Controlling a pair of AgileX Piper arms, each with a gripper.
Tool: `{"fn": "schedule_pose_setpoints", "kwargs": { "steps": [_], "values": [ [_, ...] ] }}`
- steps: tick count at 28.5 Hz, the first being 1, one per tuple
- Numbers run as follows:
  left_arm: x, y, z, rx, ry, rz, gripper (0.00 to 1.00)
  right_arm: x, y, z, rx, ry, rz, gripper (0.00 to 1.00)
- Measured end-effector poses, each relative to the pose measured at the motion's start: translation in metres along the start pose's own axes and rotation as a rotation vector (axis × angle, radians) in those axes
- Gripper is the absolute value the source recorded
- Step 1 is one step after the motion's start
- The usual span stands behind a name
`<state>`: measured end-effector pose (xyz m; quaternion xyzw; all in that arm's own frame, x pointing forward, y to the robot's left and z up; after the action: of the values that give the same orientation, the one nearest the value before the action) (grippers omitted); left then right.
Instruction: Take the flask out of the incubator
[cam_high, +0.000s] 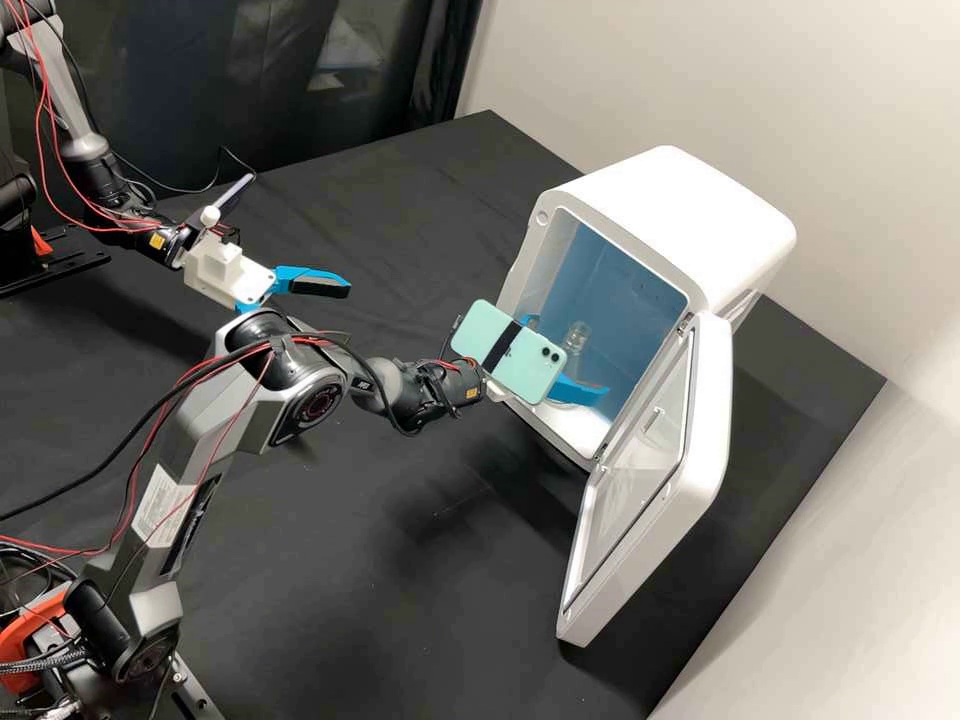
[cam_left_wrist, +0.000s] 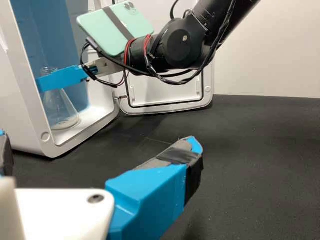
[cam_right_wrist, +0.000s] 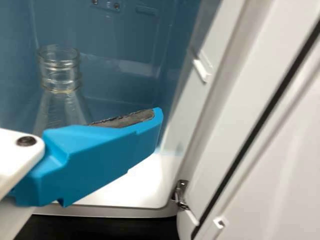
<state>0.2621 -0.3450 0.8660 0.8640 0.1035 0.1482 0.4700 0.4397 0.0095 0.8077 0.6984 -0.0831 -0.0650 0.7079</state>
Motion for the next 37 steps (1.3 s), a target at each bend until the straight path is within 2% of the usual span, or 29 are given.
{"fn": "schedule_pose_setpoints", "kwargs": {
  "steps": [2, 5, 8, 11, 15, 17, 20, 25, 32, 36, 37],
  "values": [
    [0.0, 0.0, 0.0, 0.0, 0.0, 0.0, 1.0, 0.001, 0.0, -0.002, -0.014, 0.001, -0.006, 1.0],
    [0.0, 0.0, 0.0, 0.0, 0.0, 0.0, 1.0, 0.005, 0.002, -0.004, -0.012, -0.008, 0.002, 1.0],
    [0.0, 0.0, 0.0, 0.001, -0.002, 0.0, 1.0, 0.015, 0.006, -0.007, -0.017, -0.014, 0.031, 1.0],
    [0.0, 0.0, 0.0, 0.001, -0.002, 0.0, 1.0, 0.024, 0.005, -0.007, -0.026, -0.028, 0.044, 1.0],
    [0.0, -0.0001, 0.001, 0.001, -0.003, -0.001, 1.0, 0.037, 0.0, -0.004, -0.038, -0.062, 0.021, 1.0],
    [0.0, -0.0004, 0.002, 0.002, -0.008, -0.002, 1.0, 0.043, -0.002, -0.003, -0.05, -0.067, 0.015, 1.0],
    [0.0, -0.0008, 0.004, 0.007, -0.015, -0.003, 1.0, 0.05, -0.005, -0.003, -0.052, -0.076, 0.007, 1.0],
    [0.0, -0.0011, 0.006, 0.01, -0.021, -0.004, 1.0, 0.063, -0.004, -0.006, -0.056, -0.081, 0.01, 1.0],
    [0.0, -0.0011, 0.006, 0.01, -0.022, -0.004, 1.0, 0.077, -0.004, -0.008, -0.062, -0.105, 0.008, 1.0],
    [0.0, -0.0014, 0.007, 0.01, -0.027, -0.005, 1.0, 0.084, -0.003, -0.009, -0.079, -0.114, 0.016, 1.0],
    [0.0, -0.0014, 0.007, 0.01, -0.027, -0.005, 1.0, 0.086, -0.003, -0.01, -0.091, -0.112, 0.018, 1.0]
  ]
}}
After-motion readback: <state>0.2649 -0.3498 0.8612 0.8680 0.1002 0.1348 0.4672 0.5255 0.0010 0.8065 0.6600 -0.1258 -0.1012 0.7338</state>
